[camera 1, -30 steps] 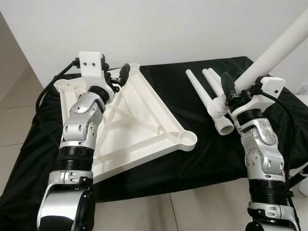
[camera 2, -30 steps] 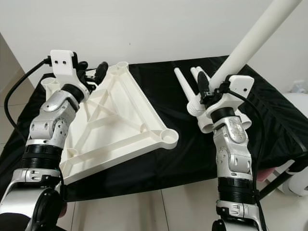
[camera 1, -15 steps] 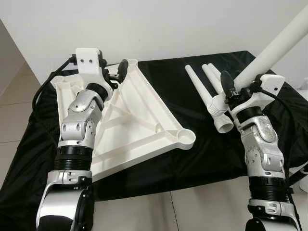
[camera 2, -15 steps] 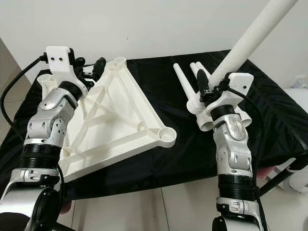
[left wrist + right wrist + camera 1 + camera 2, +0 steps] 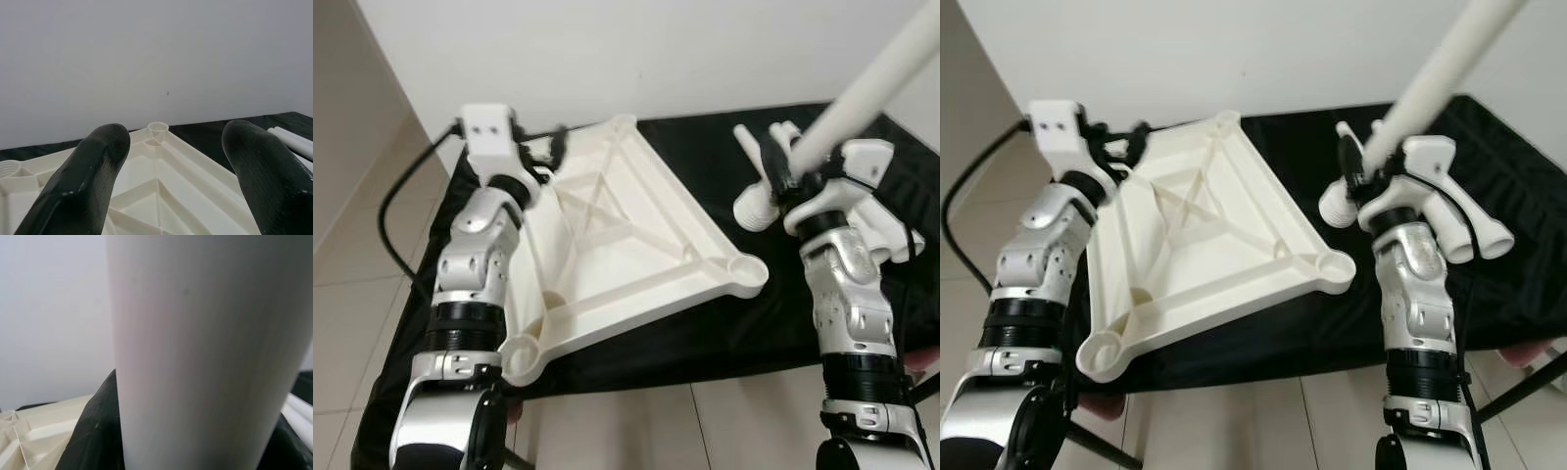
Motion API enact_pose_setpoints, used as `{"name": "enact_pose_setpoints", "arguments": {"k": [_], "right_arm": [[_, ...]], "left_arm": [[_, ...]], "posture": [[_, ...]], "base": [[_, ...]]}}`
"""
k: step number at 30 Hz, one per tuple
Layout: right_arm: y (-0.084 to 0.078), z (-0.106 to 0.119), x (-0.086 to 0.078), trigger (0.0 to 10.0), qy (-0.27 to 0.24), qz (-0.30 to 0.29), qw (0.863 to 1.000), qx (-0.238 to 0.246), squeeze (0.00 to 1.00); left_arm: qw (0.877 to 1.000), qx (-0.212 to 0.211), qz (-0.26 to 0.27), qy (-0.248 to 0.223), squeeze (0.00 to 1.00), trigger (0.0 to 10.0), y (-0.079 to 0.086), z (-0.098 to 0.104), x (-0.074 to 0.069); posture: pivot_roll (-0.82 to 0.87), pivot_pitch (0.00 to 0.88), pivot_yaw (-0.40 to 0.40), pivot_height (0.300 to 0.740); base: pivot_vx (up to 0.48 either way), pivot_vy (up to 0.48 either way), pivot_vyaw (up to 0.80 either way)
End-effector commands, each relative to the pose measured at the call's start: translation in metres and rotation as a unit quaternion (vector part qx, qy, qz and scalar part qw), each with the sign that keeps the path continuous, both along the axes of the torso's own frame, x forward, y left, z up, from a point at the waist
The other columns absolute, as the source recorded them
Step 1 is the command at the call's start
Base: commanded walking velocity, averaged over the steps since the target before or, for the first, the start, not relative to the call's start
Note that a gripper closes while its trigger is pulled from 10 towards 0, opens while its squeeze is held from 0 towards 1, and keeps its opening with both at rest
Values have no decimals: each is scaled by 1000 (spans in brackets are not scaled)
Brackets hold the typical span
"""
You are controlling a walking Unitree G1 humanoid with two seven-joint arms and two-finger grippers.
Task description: Building children table
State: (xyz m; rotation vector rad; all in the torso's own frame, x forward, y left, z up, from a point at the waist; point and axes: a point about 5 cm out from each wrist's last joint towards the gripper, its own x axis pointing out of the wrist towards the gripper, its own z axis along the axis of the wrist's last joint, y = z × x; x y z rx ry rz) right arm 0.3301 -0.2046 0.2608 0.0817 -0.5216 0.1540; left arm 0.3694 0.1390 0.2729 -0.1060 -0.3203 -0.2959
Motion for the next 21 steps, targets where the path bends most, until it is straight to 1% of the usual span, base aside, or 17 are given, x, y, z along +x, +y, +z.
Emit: {"name": "enact_pose_setpoints", "arguments": {"k": [1,11,16,21], "right_arm": [[7,5,-1,10000,-16,9,1000,-4,0],[5,6,-1,10000,-19,7,1000,-4,0],[6,6,0,10000,-20,8,1000,-5,0],[7,6,0,10000,-19,8,1000,-6,0]], "left_arm": [[1000,3,12,-9,0,10000,7,3,-1],[1000,9,15,-15,0,10000,7,4,-1],[999,27,12,-23,0,10000,6,6,-2],[999,31,6,-26,0,10000,5,6,-3]], "posture": [[-107,34,89,740],[-106,29,89,740],[-105,28,89,740],[-104,31,88,740]], "base": [[0,0,0],[0,0,0],[0,0,0],[0,0,0]]}}
